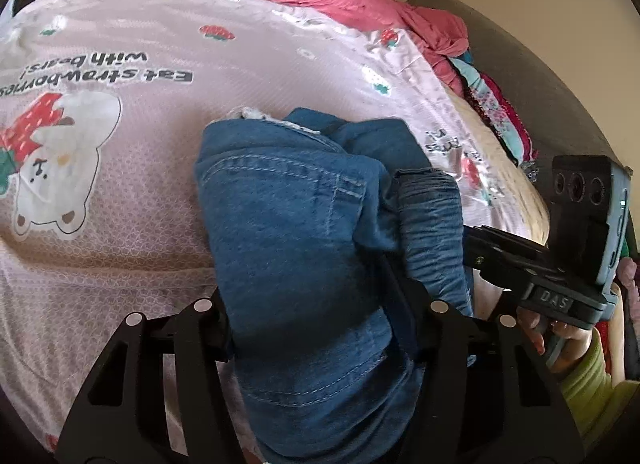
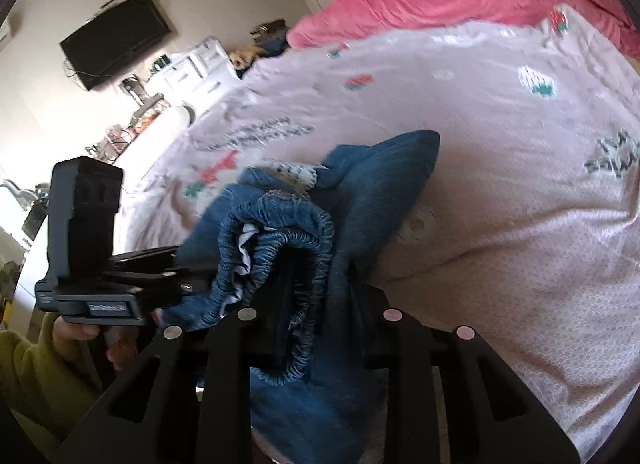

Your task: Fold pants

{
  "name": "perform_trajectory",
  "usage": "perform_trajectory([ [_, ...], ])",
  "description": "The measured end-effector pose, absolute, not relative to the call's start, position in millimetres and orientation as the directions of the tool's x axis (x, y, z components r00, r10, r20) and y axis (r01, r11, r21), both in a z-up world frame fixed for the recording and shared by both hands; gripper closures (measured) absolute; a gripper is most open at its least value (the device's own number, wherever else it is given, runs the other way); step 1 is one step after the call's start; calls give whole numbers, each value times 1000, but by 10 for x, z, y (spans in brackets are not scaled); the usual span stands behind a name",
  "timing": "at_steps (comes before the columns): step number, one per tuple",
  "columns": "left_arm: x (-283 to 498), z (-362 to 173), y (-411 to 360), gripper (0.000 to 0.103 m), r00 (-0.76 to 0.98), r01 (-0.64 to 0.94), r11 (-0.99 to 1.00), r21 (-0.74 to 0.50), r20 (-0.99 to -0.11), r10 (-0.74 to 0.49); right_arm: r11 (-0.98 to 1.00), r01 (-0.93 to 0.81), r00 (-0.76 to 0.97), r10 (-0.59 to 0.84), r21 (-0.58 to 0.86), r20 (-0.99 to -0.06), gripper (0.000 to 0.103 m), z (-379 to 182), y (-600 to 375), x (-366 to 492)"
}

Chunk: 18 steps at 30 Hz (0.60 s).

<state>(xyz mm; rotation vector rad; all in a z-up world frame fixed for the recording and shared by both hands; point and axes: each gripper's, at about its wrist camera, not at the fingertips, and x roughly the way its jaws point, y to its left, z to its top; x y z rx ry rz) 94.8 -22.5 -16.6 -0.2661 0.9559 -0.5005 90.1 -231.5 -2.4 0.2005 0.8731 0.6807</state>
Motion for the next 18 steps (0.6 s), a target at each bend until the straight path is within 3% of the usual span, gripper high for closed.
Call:
perform_trajectory([
  [18,1547,363,-29,57,590,294,884,-364,-659,-467,776,-517,517,619,361,-592,78,502,-1989,1605],
])
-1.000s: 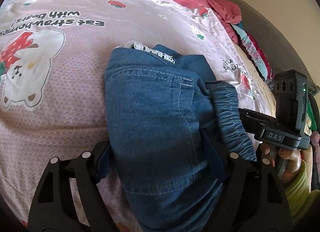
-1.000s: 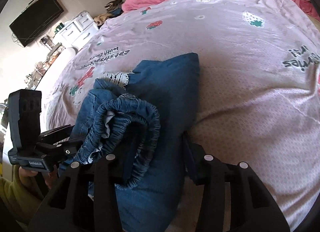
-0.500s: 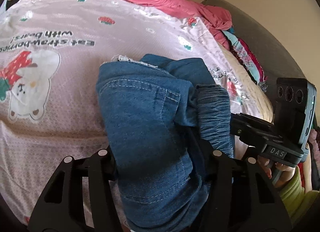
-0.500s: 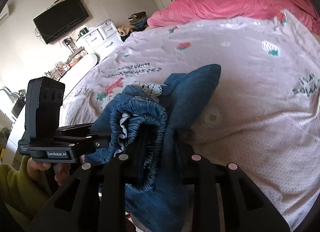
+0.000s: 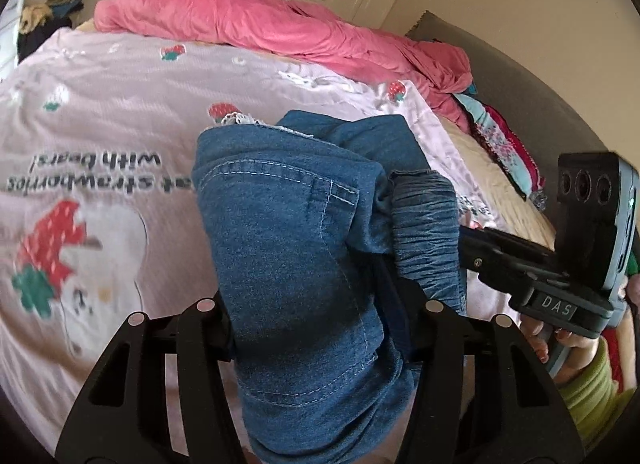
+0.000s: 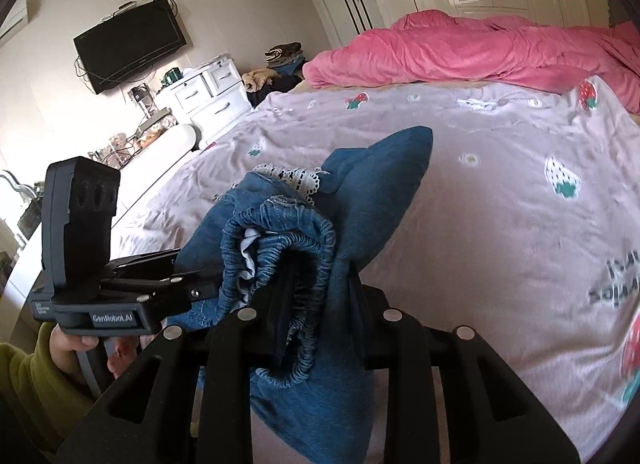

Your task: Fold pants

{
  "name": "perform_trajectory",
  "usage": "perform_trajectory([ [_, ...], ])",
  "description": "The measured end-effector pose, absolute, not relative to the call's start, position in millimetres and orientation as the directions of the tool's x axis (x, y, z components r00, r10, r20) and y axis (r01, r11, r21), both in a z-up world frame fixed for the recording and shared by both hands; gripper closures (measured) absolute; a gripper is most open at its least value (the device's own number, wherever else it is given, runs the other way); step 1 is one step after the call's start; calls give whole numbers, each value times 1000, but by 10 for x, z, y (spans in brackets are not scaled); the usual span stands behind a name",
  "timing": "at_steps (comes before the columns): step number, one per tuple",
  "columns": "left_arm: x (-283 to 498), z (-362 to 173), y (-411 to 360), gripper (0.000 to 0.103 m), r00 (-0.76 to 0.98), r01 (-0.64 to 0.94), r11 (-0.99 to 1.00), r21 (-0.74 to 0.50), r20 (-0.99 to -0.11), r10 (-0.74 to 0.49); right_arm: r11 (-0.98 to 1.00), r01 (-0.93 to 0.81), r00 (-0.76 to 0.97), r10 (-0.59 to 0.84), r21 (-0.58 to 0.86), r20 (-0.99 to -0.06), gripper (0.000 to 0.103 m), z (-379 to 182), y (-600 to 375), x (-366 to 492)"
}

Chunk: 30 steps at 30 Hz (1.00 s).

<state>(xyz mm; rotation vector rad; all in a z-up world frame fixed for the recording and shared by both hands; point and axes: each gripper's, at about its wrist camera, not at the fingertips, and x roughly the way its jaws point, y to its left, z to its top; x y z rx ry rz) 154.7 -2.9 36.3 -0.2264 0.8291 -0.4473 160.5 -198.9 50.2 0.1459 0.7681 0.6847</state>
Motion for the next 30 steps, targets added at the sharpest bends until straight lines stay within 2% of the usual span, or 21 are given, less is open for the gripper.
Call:
perform_trajectory([
  [13,2006,58,-11,56,569,270,893,-361,-689,-450,817,-450,500,565,360,-656,78,145,-1864,2179],
  [17,2040,-91,10,46,557,251,894,-371,-701,-446,839,-423,489,530,343,-693,78,-16,-1838,2219],
  [25,2055,-260,41,32,540,224,903,-367,-724,-428,895,-358,492,423,266,-761,53,-240,-1860,2253],
  [27,2060,-308,46,27,532,221,904,-367,-731,-427,911,-340,501,385,233,-775,43,-282,-1868,2266],
  [30,2055,-330,44,26,532,220,905,-364,-733,-424,921,-330,509,358,207,-783,38,-341,-1863,2276],
])
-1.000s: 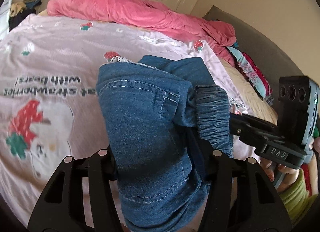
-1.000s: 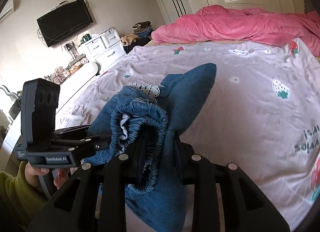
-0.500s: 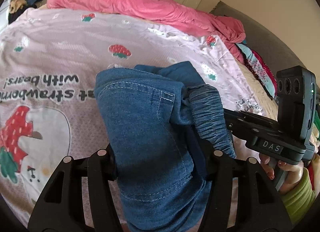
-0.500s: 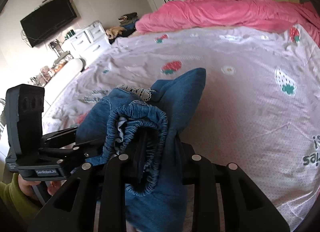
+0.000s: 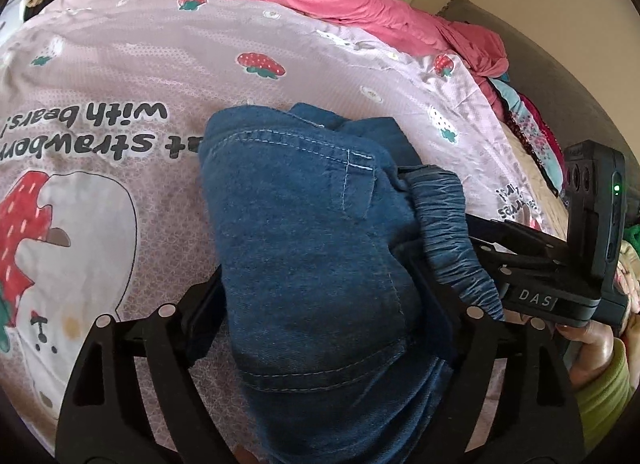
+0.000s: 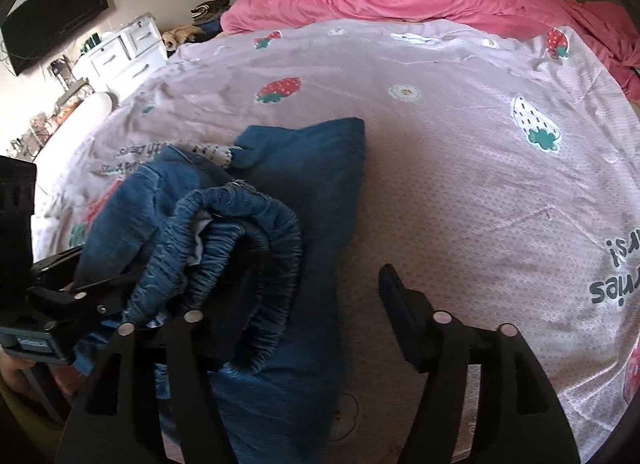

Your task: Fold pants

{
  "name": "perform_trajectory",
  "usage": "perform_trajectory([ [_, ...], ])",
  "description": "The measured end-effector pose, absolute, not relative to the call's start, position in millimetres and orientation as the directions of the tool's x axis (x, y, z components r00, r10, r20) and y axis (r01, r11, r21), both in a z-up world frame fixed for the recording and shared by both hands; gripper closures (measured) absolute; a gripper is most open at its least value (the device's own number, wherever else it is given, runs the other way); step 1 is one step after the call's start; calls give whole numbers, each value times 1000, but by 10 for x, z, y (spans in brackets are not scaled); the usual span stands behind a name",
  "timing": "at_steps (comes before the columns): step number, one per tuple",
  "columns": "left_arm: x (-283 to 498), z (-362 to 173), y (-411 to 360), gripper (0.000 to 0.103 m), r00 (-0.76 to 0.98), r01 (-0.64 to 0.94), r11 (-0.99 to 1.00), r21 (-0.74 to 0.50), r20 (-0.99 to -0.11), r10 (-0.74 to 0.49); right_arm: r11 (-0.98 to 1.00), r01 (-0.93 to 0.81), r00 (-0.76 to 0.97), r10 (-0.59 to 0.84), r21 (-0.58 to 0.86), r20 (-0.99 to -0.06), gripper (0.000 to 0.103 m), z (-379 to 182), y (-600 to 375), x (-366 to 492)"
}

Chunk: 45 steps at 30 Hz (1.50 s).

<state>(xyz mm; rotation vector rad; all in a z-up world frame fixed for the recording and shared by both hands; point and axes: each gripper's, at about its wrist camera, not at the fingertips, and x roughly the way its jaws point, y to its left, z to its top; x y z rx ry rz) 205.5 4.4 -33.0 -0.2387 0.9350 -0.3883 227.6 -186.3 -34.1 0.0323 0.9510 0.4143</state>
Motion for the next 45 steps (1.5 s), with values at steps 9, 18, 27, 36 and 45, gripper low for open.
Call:
perform_trajectory([
  [9,2011,-322,69,20,540,217,907,-360,-730,-419,932,-302,531,337,198,-777,31,-352,-1906,2271],
  [18,1871,-157,118,15,557,221,900,-376,-709,-433,928,-274,569,367,251,-736,23,-172,-2053,2114],
  [27,1487,231,208,10,656,209,917,-340,-646,-389,921,-256,652,389,294,-650,8,188,-2217,1694],
  [36,1063,428,220,10,686,201,932,-302,-635,-354,926,-275,705,376,258,-601,8,495,-2250,1202],
  [45,635,437,181,9,697,188,948,-256,-645,-313,944,-279,742,328,176,-584,8,582,-2224,754],
])
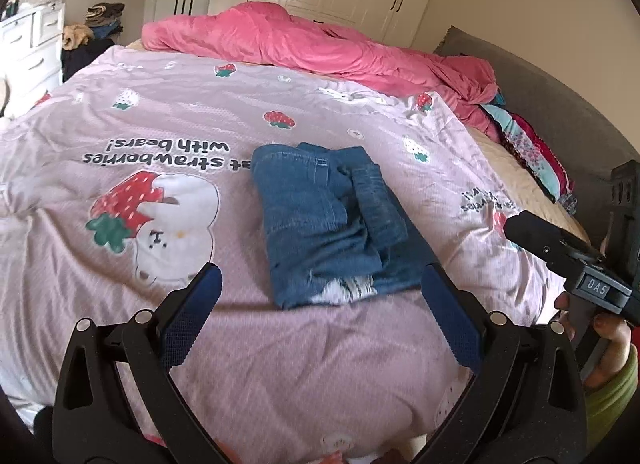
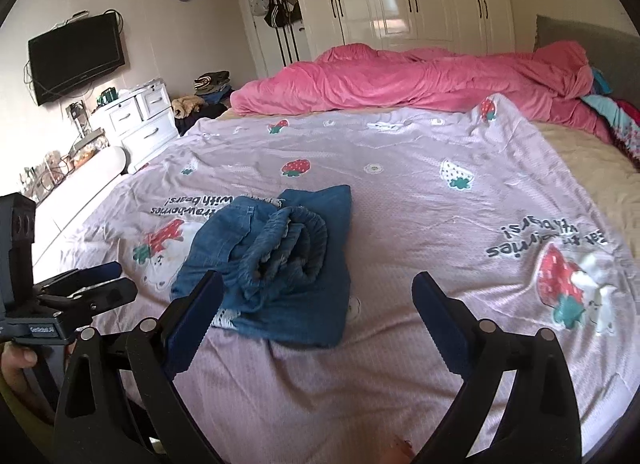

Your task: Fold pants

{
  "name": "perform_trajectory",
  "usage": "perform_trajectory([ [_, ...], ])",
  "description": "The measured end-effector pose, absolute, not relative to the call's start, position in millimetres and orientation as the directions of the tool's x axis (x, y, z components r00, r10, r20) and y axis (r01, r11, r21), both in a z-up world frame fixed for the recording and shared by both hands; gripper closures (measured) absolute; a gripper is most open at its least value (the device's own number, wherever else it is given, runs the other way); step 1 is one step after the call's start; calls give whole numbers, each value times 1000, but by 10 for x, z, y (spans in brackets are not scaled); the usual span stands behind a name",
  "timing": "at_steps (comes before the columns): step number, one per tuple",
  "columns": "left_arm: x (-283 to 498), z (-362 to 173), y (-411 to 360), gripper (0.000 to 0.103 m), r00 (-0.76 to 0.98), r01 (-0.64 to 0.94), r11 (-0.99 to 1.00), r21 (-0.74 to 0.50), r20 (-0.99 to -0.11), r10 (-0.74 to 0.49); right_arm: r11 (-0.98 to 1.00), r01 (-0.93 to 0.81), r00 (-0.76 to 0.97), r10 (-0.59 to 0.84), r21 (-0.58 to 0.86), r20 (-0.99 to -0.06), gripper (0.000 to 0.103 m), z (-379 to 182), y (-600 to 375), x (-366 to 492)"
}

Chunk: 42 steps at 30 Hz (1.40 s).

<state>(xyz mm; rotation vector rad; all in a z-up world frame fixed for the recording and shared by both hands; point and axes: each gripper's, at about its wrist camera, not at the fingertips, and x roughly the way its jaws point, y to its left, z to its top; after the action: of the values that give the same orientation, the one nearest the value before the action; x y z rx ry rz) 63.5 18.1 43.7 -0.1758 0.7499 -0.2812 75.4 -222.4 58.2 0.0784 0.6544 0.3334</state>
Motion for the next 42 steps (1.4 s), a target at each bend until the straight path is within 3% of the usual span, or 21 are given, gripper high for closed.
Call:
perform_trajectory([
  [9,389,311,213,9,691,166,959,-231,-666,-280,941,-290,743,335,172,-579,4,466,-2179,489],
  [22,325,-65,176,9,638,136,964,-227,-725,-260,956,-241,684,289,166,-669,4,-35,-2153,398],
  [42,322,-48,180,9,647,122,967,-226,-721,-250,954,-249,669,296,169,-682,4,-87,-2128,414],
])
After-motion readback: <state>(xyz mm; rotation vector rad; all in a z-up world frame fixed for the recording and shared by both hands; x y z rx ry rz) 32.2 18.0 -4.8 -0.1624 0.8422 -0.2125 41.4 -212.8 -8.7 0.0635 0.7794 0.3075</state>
